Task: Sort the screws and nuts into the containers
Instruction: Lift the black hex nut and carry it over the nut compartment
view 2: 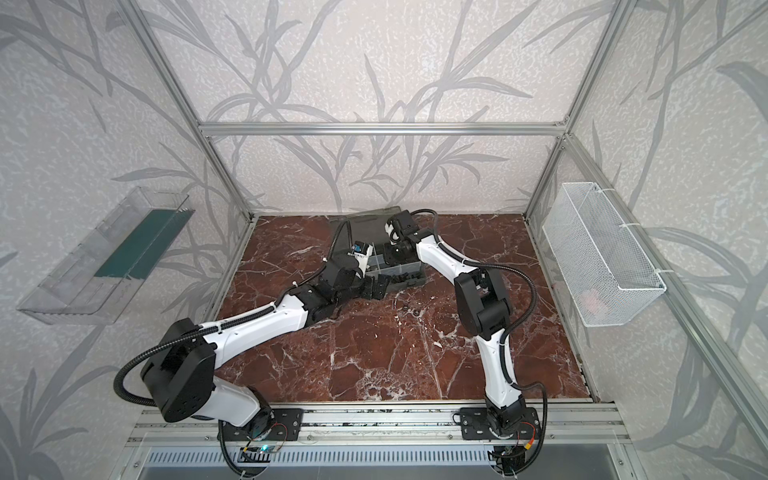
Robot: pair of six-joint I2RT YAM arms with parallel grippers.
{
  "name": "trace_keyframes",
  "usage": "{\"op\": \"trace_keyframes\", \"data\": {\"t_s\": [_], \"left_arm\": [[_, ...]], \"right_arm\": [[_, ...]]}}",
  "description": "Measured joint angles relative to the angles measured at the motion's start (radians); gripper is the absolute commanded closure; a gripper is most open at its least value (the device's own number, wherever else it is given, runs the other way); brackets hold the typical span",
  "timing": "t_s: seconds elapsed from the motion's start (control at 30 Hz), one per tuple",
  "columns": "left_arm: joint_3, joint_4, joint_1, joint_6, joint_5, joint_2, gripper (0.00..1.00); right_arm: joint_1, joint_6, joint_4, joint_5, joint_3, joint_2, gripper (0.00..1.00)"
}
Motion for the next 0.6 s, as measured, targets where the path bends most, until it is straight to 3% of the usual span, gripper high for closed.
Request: {"op": "trace_keyframes", "data": {"t_s": [0.6], "left_arm": [[0.001,-0.002,0.0,-0.013,0.021,0.0,0.01]], "right_arm": [[0.003,-0.002,0.163,0.011,-0.087,0.013,0.72]]}}
